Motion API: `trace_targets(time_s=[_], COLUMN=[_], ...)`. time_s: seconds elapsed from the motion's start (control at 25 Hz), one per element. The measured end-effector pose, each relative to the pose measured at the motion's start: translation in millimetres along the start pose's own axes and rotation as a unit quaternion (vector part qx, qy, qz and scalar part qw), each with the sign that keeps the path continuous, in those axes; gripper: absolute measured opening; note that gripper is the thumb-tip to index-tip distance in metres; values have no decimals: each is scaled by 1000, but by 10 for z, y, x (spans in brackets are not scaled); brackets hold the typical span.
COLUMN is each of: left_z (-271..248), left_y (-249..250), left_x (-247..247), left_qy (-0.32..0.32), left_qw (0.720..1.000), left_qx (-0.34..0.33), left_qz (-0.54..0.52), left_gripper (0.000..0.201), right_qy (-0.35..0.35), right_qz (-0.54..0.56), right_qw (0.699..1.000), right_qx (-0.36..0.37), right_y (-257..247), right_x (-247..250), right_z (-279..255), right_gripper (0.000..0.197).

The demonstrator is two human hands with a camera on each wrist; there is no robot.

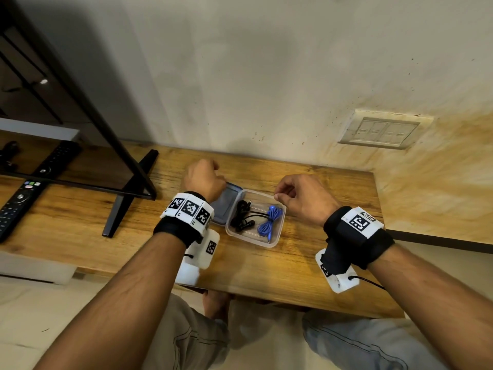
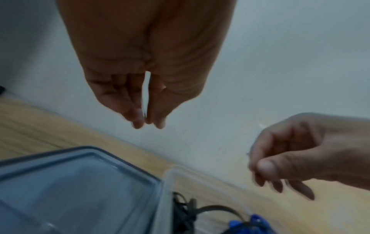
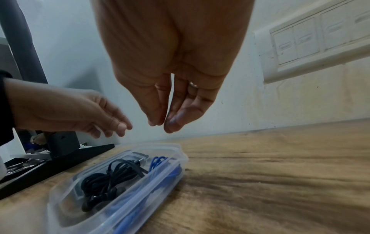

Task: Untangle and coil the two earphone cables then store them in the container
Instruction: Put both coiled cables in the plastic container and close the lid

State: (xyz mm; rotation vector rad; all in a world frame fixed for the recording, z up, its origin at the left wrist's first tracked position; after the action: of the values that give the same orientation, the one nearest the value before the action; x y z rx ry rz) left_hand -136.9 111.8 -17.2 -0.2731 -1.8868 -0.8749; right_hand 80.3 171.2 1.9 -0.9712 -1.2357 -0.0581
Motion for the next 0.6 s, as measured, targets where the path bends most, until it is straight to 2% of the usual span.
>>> trace_targets(time_s=[0.04,0.12,0.16,0.44,0.52,0.6], left_z=[76,98,100,200,159,60], left_y=[-193,-500,-574,-568,-521,-372], left_x=[6,-88,-149,-196,-34,162], left_qy=[10,-35,-54,-105,-98,-71], left_qw=[997,983,979,983,986,989], left_qx=[46,129,147,146,134,97], left_qz=[60,129,134,24,-33,-92], left_gripper=[46,65,69,39,27,24], right_qy=[1,-2,-5,-8,-6,-1], right_qz=[2,4,5,5,1,17], right_qw=[1000,1000,1000,1000,1000,1000], right_qx=[0,2,2,5,-1,-20], right_y=[-2,-16,-22,-56,-45,-39], right_x=[12,21,16,15,32,56], right_z=[-4,-14,-16,-10,-18,-26], right_gripper=[7,6,6,9,9,14])
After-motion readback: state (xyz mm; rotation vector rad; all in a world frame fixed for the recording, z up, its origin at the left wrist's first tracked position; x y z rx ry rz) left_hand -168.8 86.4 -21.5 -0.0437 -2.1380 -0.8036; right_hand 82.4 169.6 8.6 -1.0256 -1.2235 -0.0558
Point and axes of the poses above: each hand's wrist, its own z-axis towards the middle knuckle, its own x-axis out of the back of the hand, y = z × x, the point moved 10 cm from there along z, towards the middle knuckle, and after that the axes turned 11 degrees about x, right-handed, at the moved point
